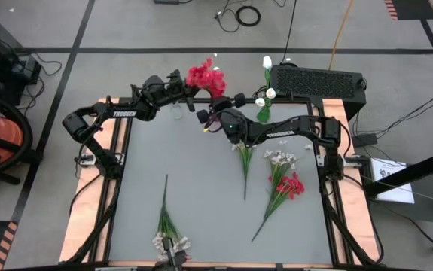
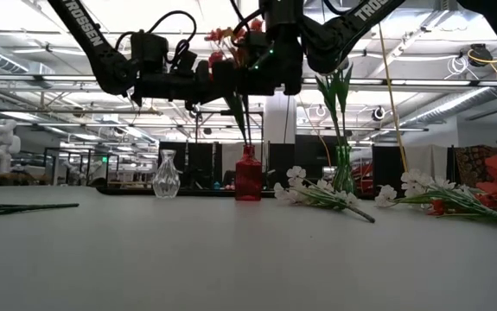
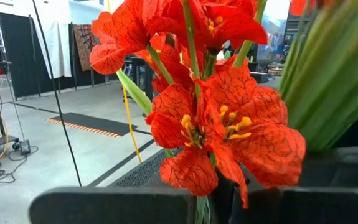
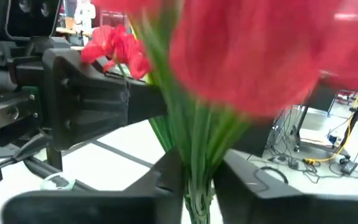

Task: Sort flowers into vase by color
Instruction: Put the left red flowers into the red vase

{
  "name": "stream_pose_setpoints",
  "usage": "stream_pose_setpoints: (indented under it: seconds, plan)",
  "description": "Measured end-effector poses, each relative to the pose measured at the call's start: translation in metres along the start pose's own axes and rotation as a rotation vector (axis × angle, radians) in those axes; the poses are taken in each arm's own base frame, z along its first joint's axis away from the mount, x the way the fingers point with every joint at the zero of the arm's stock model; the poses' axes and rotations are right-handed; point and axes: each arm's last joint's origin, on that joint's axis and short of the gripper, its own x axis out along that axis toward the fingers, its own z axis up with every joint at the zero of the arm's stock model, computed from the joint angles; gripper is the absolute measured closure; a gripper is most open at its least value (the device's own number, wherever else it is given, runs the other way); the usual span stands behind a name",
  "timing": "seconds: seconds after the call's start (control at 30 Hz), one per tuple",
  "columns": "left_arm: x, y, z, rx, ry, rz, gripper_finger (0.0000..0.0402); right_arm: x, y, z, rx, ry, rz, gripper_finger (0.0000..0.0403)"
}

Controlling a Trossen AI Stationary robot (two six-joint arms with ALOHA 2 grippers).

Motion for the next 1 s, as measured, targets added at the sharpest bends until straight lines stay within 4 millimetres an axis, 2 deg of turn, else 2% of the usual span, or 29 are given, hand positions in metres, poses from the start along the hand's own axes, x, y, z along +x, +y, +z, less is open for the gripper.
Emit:
stream_pose_setpoints:
  seconds: [0.27,0.43,0.67,0.8,1.0]
  plan:
    - [0.0,0.0,-0.001,-0.002,0.007,0.0,0.0384,-0.001,0.001,-0.004,0.001,0.032,0.004,0.0237]
    - [0.0,0.0,-0.001,-0.002,0.007,0.0,0.0384,-0.006,0.004,-0.008,-0.008,0.062,0.019,0.0194]
    - [0.0,0.0,-0.001,-0.001,0.007,0.0,0.0384,-0.013,-0.005,-0.006,0.009,0.197,0.059,0.0129]
    - [0.0,0.0,-0.001,-0.001,0.008,0.0,0.0384,-0.019,-0.01,0.0,-0.017,0.232,0.068,0.0106]
    - [0.0,0.0,-0.002,0.003,0.016,0.0,0.0384,-0.029,-0.019,0.014,-0.033,0.296,0.135,0.0101]
